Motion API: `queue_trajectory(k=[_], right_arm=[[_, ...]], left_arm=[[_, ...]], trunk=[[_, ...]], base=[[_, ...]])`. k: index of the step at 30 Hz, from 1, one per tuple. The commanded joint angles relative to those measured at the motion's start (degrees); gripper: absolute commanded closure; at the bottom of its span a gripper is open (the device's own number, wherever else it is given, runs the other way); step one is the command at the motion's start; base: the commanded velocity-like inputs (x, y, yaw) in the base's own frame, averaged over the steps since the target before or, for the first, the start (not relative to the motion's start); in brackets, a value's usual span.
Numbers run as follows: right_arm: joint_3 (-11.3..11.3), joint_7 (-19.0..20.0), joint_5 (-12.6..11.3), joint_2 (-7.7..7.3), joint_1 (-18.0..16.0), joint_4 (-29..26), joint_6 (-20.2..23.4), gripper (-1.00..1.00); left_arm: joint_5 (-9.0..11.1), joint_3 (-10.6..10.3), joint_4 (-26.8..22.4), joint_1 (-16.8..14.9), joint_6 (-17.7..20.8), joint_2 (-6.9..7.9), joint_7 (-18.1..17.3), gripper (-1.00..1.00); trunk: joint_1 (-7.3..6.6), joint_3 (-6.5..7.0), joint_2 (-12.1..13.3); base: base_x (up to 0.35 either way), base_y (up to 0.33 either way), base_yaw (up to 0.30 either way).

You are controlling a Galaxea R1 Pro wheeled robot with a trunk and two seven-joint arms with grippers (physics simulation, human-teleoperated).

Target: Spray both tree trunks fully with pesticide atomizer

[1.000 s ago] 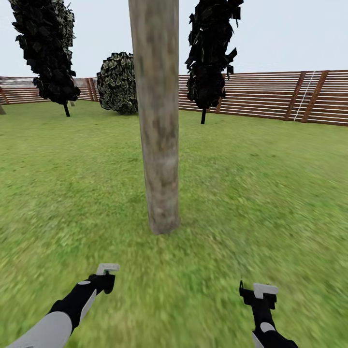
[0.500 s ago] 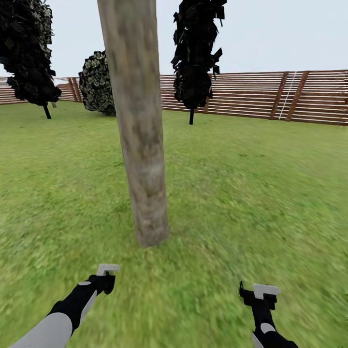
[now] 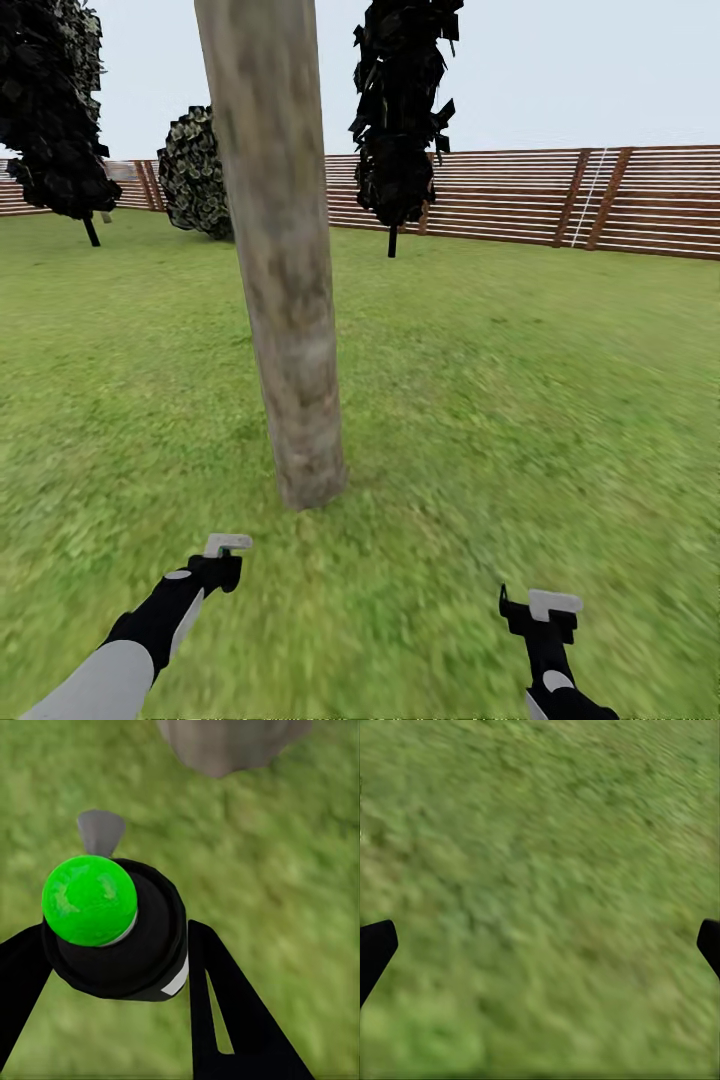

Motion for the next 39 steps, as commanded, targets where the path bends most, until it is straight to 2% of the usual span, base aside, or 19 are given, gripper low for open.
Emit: queue_trajectory(k=[1, 3, 6, 10, 16, 19, 21, 23, 24, 27, 29, 32, 33, 36, 38, 39], right_arm=[[0.0, 0.0, 0.0, -0.01, 0.0, 0.0, 0.0, -1.0], [0.0, 0.0, 0.0, -0.01, 0.0, 0.0, 0.0, -1.0], [0.0, 0.1, 0.1, 0.04, 0.0, 0.0, 0.0, -1.0], [0.0, 0.0, 0.1, 0.07, 0.0, 0.0, 0.0, -1.0], [0.0, 0.0, 0.1, 0.16, 0.0, 0.1, 0.0, -1.0], [0.0, 0.0, 0.1, 0.16, 0.0, 0.1, 0.0, -1.0], [0.0, 0.0, 0.1, 0.16, 0.0, 0.0, 0.0, -1.0], [0.0, 0.0, 0.1, 0.16, 0.0, 0.0, 0.0, -1.0], [0.0, 0.0, 0.1, 0.16, 0.0, 0.0, 0.0, -1.0], [0.0, 0.1, 0.1, 0.18, 0.0, 0.0, 0.0, -1.0], [0.0, 0.1, 0.1, 0.19, 0.0, 0.0, 0.0, -1.0], [0.0, 0.1, 0.1, 0.19, 0.0, 0.0, 0.0, -1.0], [0.0, 0.1, 0.1, 0.21, 0.0, 0.0, 0.0, -1.0], [0.0, 0.1, 0.1, 0.24, 0.0, 0.0, 0.0, -1.0], [0.0, 0.1, 0.1, 0.18, 0.0, 0.0, 0.0, -1.0], [0.0, 0.1, 0.1, 0.17, 0.0, 0.0, 0.0, -1.0]], left_arm=[[0.0, 0.0, 0.0, 0.0, 0.0, -0.01, 0.0, 1.0], [0.0, 0.0, 0.1, 0.0, 0.0, -0.13, 0.0, 1.0], [0.0, -0.2, 0.0, -0.7, 0.3, -1.65, 0.1, 1.0], [0.0, -0.4, -0.2, -2.4, 2.5, -1.86, 0.1, 1.0], [0.0, -0.6, -0.2, -2.7, 3.0, -1.79, 0.0, 1.0], [-0.1, -0.6, -1.8, -3.0, 3.1, -3.0, 0.0, 1.0], [-0.1, -0.9, -2.1, -3.0, 3.1, -3.26, 0.0, 1.0], [0.0, -2.8, -2.3, -4.1, 3.9, -3.41, 0.0, 1.0], [0.1, -3.5, -2.4, -6.2, 6.8, -2.96, 0.0, 1.0], [0.1, -3.8, -2.3, -8.4, 9.2, -2.7, -1.2, 1.0], [0.0, -4.0, -2.3, -8.7, 9.5, -3.62, -1.6, 1.0], [0.0, -4.8, -2.4, -9.0, 9.6, -5.75, -1.8, 1.0], [0.0, -5.0, -2.4, -9.1, 9.7, -5.92, -1.9, 1.0], [0.2, -4.8, -2.4, -9.8, 10.3, -4.85, -1.9, 1.0], [0.5, -4.5, -2.5, -10.0, 10.9, -1.4, -1.9, 1.0], [0.5, -4.5, -2.9, -10.0, 11.1, -0.55, -1.9, 1.0]], trunk=[[0.0, 0.0, 0.0], [0.0, 0.0, 0.0], [0.0, 0.0, 0.0], [0.0, 0.0, 0.0], [0.0, 0.0, 0.0], [0.0, 0.0, 0.0], [0.0, 0.0, 0.0], [0.0, 0.0, 0.0], [0.0, 0.0, 0.0], [0.0, 0.0, 0.0], [0.0, 0.0, 0.0], [0.0, 0.0, 0.0], [0.0, 0.0, 0.0], [0.0, 0.0, 0.0], [0.0, 0.0, 0.0], [0.0, 0.0, 0.0]], base=[[-0.018, 0.003, 0.0], [-0.007, 0.001, 0.0], [-0.001, 0.0, -0.038], [0.0, 0.0, -0.21], [-0.078, 0.0, -0.029], [-0.12, 0.0, -0.001], [-0.031, 0.0, -0.022], [-0.008, 0.0, -0.188], [-0.001, 0.0, -0.139], [-0.001, 0.0, -0.055], [0.0, 0.0, -0.008], [0.0, 0.0, -0.002], [0.0, 0.0, 0.0], [0.0, 0.0, 0.0], [0.0, 0.0, 0.0], [-0.021, 0.0, 0.0]])
